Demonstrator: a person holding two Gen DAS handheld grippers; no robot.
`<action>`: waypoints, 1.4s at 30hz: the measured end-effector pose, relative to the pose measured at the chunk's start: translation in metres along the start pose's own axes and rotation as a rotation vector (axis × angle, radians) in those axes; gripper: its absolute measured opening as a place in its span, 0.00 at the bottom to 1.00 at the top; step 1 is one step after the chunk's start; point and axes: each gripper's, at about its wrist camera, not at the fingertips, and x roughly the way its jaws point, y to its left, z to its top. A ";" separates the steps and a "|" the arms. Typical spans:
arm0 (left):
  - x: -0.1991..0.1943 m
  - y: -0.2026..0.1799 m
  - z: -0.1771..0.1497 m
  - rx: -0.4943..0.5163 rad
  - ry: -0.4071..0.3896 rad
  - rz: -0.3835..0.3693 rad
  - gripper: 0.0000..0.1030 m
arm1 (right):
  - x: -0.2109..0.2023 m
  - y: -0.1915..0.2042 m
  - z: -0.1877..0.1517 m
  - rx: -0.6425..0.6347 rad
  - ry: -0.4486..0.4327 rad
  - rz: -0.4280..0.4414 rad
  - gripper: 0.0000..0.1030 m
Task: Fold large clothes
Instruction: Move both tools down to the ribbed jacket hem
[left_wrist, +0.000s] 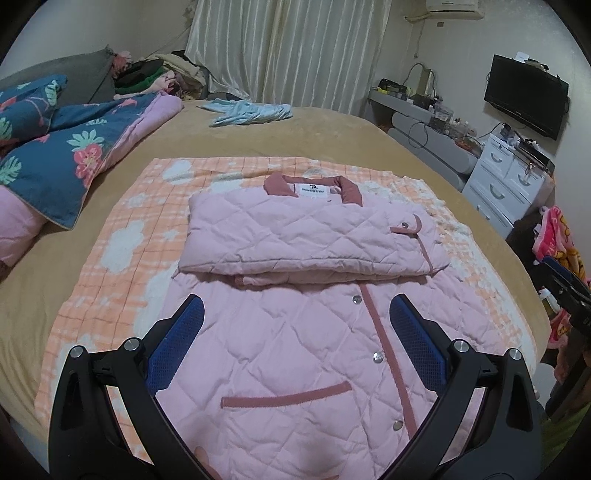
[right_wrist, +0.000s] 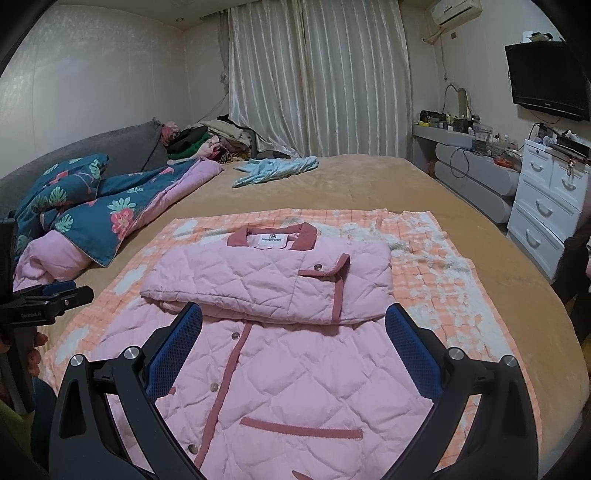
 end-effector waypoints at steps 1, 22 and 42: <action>0.000 0.001 -0.002 -0.002 0.000 0.002 0.92 | 0.000 0.000 -0.001 -0.002 0.003 -0.002 0.96; -0.010 0.015 -0.043 0.016 0.022 0.014 0.92 | -0.006 -0.001 -0.031 0.004 0.071 -0.004 0.96; -0.006 0.065 -0.084 -0.024 0.113 0.088 0.92 | 0.000 -0.035 -0.079 0.039 0.218 -0.031 0.96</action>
